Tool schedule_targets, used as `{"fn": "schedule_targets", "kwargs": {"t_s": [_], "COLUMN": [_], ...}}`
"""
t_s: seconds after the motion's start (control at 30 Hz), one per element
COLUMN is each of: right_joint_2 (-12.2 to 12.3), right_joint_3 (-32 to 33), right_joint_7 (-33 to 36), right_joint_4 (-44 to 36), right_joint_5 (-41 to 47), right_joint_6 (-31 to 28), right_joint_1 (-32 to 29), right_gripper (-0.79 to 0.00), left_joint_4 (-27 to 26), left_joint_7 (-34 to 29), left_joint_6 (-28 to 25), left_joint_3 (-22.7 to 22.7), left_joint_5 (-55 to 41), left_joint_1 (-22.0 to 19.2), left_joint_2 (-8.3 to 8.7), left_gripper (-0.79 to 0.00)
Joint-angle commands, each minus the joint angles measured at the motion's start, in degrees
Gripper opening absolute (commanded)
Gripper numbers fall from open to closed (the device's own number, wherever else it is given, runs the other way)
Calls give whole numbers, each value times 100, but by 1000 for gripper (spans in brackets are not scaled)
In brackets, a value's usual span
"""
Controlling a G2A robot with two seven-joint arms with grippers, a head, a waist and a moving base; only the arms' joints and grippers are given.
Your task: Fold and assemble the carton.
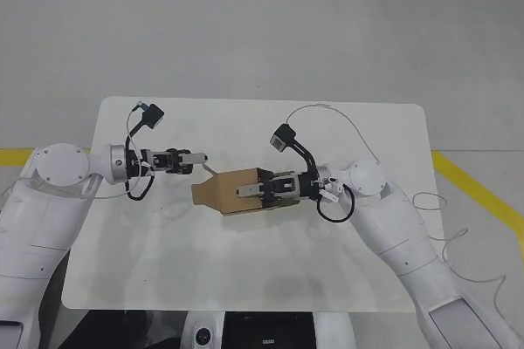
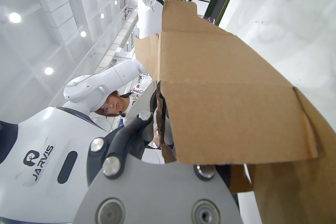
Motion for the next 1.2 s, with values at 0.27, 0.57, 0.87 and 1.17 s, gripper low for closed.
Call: {"fn": "schedule_targets", "kwargs": {"t_s": [0.27,0.57,0.87,1.17], "right_joint_2": [27,32,20,12], "right_joint_3": [140,141,66,29], "right_joint_7": [-247,-244,-202,-204], "right_joint_4": [6,-97,-139,-129], "right_joint_5": [-23,-45,-66,-47], "right_joint_6": [-100,-127,-106,-120], "right_joint_1": [-38,-28,12,25], "right_gripper": [-785,-785,-785,-785], "left_joint_4": [-159,-297,-430,-450], "left_joint_7": [-122,-175,-160,-153], "left_joint_6": [58,91,125,112], "left_joint_3": [82,132,155,143], "left_joint_5": [-97,-42,-52,-45], "left_joint_1": [61,192,245,254], "left_joint_2": [-14,-10,-15,-16], "left_gripper": [0,0,0,0]}}
